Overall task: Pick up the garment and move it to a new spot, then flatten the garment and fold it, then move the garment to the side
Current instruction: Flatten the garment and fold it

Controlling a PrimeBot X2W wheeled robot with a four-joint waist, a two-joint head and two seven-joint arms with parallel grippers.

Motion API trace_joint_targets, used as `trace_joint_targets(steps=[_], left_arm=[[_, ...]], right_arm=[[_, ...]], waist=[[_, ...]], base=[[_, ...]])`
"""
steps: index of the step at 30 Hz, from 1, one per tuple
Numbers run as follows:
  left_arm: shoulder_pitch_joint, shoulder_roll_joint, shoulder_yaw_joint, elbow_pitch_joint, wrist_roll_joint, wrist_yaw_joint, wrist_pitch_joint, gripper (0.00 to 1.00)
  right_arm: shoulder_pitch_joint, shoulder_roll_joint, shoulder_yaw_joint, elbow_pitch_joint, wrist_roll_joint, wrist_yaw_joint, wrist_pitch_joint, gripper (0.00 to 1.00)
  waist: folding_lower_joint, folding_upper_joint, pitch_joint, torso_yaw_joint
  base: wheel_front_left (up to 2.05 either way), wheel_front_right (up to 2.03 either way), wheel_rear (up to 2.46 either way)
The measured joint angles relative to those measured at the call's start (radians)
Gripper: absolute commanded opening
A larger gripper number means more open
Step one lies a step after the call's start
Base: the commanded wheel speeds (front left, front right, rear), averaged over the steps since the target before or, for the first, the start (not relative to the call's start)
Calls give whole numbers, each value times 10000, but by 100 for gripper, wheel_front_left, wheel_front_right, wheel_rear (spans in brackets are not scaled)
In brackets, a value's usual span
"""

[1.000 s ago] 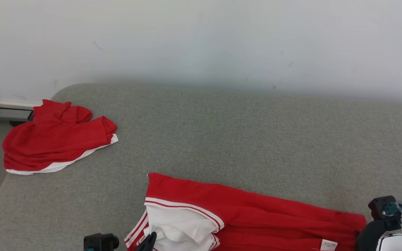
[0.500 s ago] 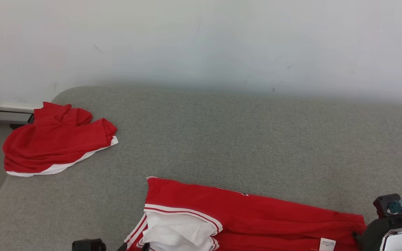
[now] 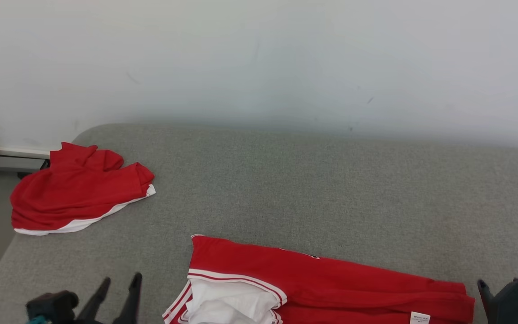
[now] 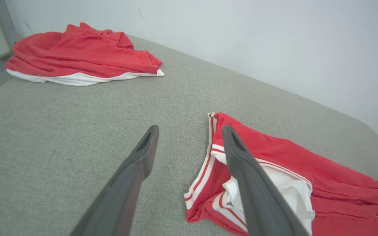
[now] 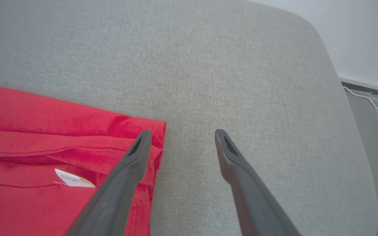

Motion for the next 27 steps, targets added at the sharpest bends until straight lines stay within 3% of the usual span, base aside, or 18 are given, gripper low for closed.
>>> trace_joint_targets(steps=[6, 14, 27], left_arm=[[-205, 8, 545, -575, 163, 82, -775, 100], [-764, -92, 566, -631, 228, 77, -1220, 100], [-802, -253, 94, 125, 600, 73, -1131, 100]], right_arm=[[-46, 696, -278, -888, 472, -155, -1160, 100], [-85, 1827, -380, -1296, 1018, -259, -2867, 100], [-47, 2433, 332, -671, 959, -113, -4594, 100]], waist=[[-1, 0, -280, -24], [-1, 0, -605, -228], [-1, 0, -835, -959]], base=[[0, 0, 0], [0, 0, 0], [0, 0, 0]])
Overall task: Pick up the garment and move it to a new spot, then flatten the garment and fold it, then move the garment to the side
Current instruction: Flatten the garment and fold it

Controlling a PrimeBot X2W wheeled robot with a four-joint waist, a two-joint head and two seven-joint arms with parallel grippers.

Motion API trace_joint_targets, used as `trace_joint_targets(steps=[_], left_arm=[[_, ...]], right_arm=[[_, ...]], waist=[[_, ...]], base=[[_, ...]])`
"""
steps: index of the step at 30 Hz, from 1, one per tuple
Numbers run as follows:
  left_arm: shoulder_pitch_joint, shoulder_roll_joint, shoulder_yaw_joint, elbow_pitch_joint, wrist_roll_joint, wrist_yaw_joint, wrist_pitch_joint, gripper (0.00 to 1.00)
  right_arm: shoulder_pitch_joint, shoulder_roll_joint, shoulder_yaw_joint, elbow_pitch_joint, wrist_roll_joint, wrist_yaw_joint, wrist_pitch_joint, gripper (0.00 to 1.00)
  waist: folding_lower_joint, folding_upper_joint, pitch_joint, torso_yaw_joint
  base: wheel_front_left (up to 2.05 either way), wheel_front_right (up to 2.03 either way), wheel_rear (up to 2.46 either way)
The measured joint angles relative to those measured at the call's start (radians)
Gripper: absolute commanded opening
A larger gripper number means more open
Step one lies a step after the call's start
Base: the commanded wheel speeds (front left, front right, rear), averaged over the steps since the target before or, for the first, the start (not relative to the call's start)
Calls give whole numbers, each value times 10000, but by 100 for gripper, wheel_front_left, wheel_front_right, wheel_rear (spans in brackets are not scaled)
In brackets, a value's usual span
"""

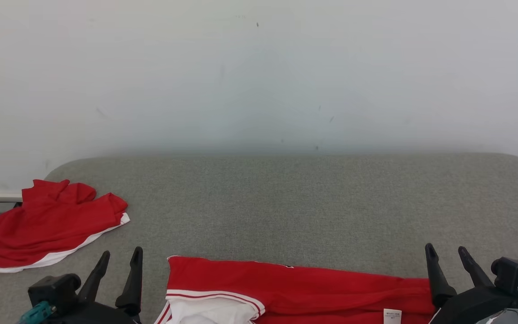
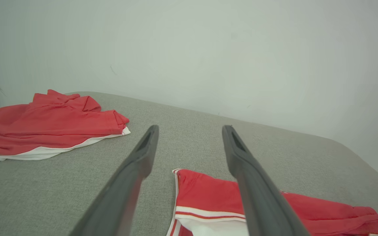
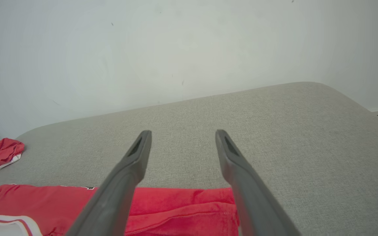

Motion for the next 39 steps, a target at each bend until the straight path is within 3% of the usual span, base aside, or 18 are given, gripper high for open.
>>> trace_joint_targets(steps=[31, 39], left_arm=[[-7, -19, -134, 368, 71, 6, 102, 100], [-7, -33, -188, 420, 71, 4, 102, 100]], right_arm=[[195, 27, 102, 677, -38, 307, -1421, 100], [128, -274, -244, 941, -313, -52, -874, 100]], waist=[[2, 2, 150, -106], [2, 2, 123, -140]], base=[[0, 0, 0], [0, 0, 0]])
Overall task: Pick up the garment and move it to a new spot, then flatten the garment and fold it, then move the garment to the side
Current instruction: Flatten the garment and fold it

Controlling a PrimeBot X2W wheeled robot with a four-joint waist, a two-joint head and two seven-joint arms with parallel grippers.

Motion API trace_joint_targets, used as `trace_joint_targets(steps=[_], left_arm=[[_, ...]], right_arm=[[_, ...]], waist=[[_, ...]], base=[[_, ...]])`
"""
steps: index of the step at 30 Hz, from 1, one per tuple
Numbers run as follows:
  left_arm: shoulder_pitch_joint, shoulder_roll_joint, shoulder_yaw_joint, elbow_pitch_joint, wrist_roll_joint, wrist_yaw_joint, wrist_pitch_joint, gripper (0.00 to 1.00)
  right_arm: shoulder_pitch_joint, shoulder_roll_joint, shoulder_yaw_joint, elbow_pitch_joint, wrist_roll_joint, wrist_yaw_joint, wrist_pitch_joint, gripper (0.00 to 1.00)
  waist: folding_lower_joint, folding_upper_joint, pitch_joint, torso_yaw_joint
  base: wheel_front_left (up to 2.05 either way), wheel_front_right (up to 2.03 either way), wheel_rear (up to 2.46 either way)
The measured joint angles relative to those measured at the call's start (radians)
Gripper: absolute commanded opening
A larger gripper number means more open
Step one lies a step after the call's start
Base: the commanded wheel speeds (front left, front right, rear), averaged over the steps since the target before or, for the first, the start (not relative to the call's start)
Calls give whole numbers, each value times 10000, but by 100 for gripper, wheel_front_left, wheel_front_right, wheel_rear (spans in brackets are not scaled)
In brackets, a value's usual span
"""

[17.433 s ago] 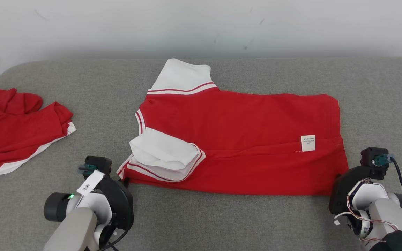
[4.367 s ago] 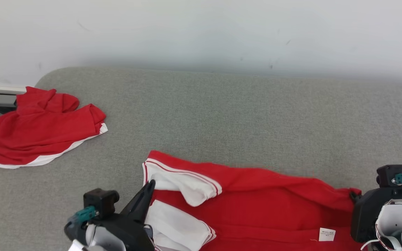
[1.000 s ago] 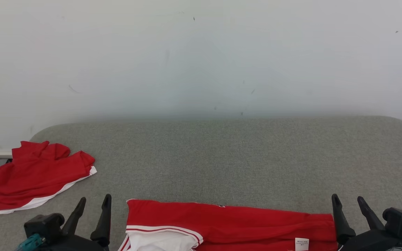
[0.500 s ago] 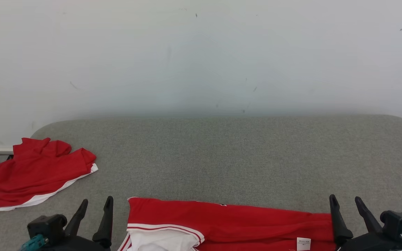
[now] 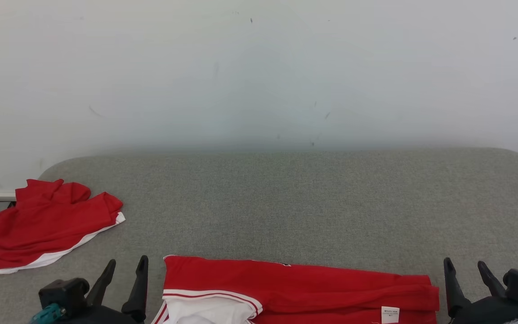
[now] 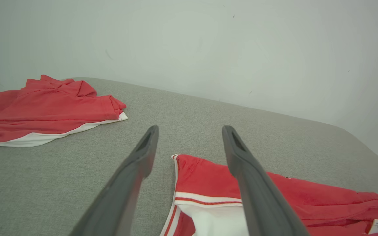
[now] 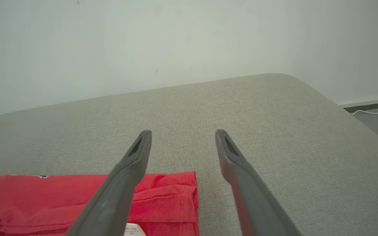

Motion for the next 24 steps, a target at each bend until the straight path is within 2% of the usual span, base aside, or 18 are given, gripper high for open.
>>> trace_joint_targets(steps=[5, 14, 24], left_arm=[[4, -67, -132, 8, 2, 0, 2, 100], [-13, -73, -173, -8, 21, -4, 44, 100], [-219, -90, -222, 19, 35, -52, 73, 100]], right_arm=[[-65, -240, -17, 598, -153, -125, 1118, 100], [-811, -476, 497, 2485, -299, -117, 2556, 100], [-1205, -207, 792, 3507, -314, -84, 2901, 100]], waist=[[0, 0, -12, 5], [0, 0, 149, 8], [0, 0, 271, 148]], base=[[0, 0, 0], [0, 0, 0], [0, 0, 0]])
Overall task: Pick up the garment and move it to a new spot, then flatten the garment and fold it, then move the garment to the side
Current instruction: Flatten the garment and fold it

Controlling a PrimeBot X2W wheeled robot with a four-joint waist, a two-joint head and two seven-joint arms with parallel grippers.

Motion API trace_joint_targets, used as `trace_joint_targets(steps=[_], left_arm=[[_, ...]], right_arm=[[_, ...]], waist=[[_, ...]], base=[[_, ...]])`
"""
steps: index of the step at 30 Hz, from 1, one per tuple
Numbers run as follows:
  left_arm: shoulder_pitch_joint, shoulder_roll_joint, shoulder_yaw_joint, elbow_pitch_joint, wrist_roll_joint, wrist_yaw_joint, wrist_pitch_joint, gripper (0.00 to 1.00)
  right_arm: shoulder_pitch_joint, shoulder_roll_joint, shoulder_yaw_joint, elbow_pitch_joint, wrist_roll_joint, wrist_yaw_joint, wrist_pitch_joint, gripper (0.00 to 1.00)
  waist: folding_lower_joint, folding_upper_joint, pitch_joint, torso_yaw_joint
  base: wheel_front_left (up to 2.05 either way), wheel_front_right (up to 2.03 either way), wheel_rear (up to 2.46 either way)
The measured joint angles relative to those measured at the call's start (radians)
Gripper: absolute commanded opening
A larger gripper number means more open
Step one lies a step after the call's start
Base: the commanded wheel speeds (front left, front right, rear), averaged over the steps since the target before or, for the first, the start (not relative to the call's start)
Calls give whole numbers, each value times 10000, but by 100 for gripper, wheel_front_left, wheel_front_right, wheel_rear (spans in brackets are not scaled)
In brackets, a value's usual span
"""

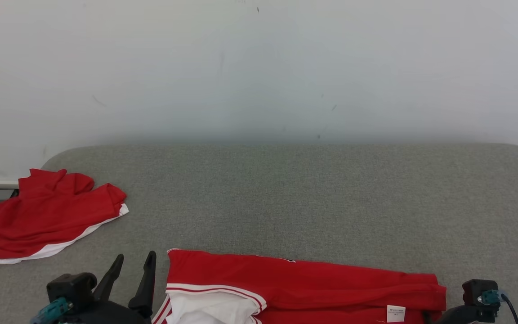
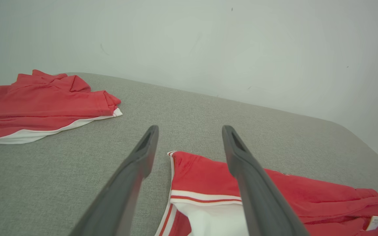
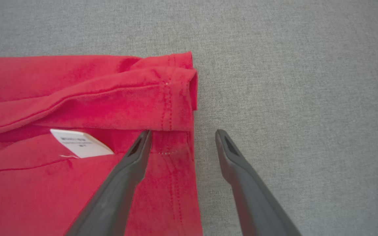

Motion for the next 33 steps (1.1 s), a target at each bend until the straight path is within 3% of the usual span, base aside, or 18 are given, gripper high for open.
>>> trace_joint_targets(steps=[19, 33], left_arm=[[12, 8, 23, 71, -2, -25, -2, 100], [-137, 10, -125, -4, 27, -40, 105, 100]], right_arm=[[246, -63, -368, -757, 157, -79, 86, 100], [-210, 92, -608, -163, 253, -188, -19, 100]], waist=[[-2, -1, -20, 68], [-1, -1, 280, 342]], base=[[0, 0, 0], [0, 0, 0]])
